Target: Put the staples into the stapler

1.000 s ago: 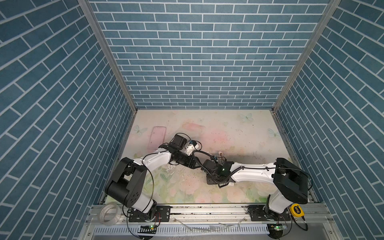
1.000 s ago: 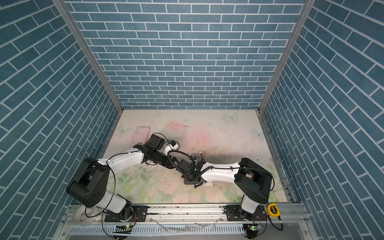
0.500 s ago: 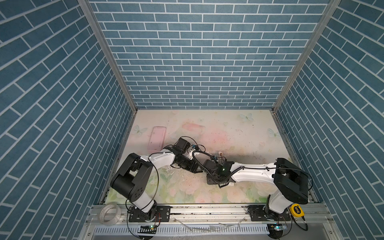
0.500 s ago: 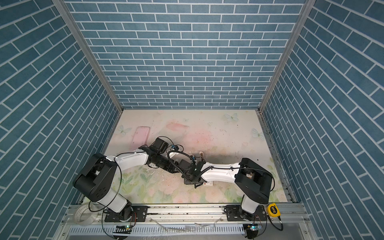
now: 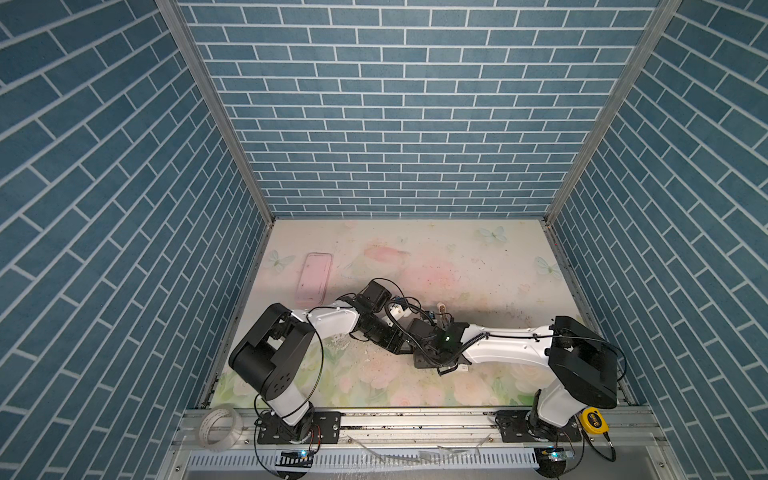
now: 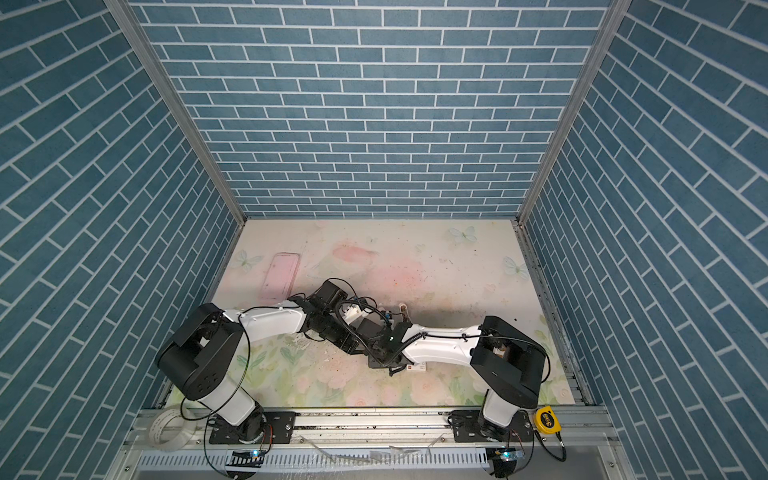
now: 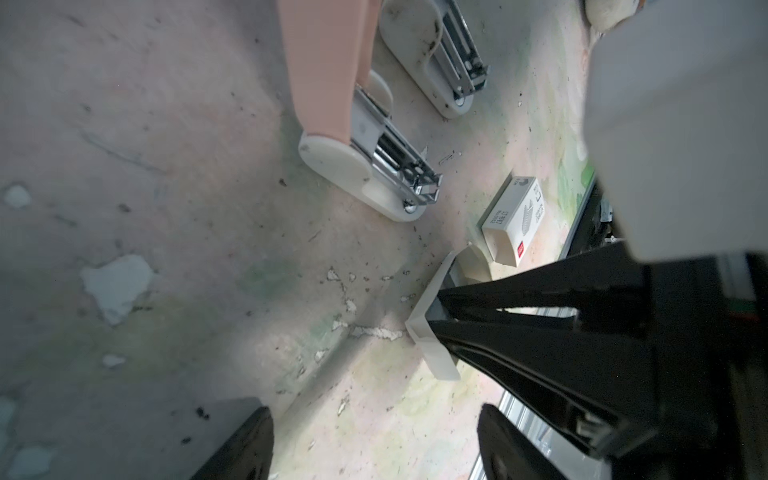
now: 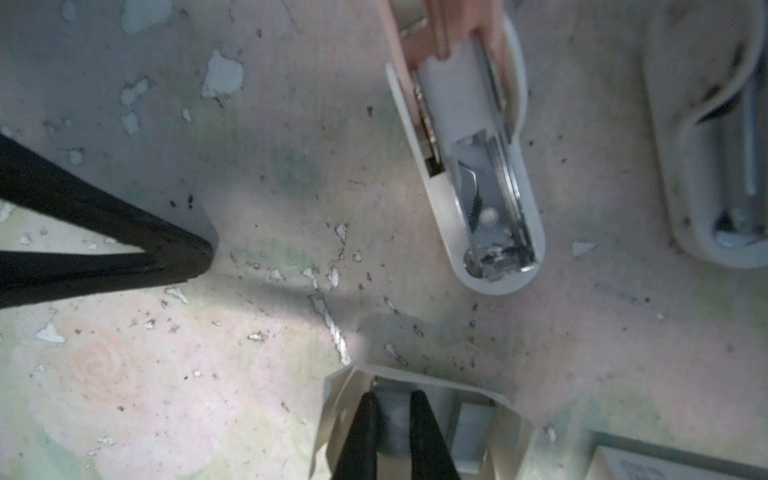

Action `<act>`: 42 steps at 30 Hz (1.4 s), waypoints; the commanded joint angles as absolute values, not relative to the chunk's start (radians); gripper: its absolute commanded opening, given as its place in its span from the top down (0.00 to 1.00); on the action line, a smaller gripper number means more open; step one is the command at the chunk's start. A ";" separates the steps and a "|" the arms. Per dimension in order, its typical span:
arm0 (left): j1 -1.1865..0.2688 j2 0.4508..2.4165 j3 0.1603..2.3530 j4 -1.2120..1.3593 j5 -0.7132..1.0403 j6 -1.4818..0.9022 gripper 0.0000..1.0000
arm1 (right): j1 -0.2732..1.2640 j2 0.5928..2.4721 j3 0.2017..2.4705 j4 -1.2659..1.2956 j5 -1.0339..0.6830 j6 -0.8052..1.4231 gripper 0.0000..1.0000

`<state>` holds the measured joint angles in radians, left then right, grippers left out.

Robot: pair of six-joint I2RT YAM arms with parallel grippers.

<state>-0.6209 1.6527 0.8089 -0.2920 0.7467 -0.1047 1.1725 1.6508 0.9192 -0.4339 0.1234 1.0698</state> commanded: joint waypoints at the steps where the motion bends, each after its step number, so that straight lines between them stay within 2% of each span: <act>1: -0.632 1.679 0.819 -0.306 0.758 -0.104 0.21 | 1.168 1.637 0.936 -0.449 0.146 1.088 1.00; 11: -0.679 1.695 0.846 -0.325 0.713 -0.093 0.21 | 1.167 1.635 0.934 -0.431 0.141 1.084 1.00; 19: -0.709 1.724 0.890 -0.396 0.560 -0.058 0.22 | 1.166 1.628 0.928 -0.426 0.141 1.081 1.00; 42: -0.713 1.779 0.908 -0.416 0.502 -0.054 0.24 | 1.166 1.606 0.890 -0.378 0.134 1.077 1.00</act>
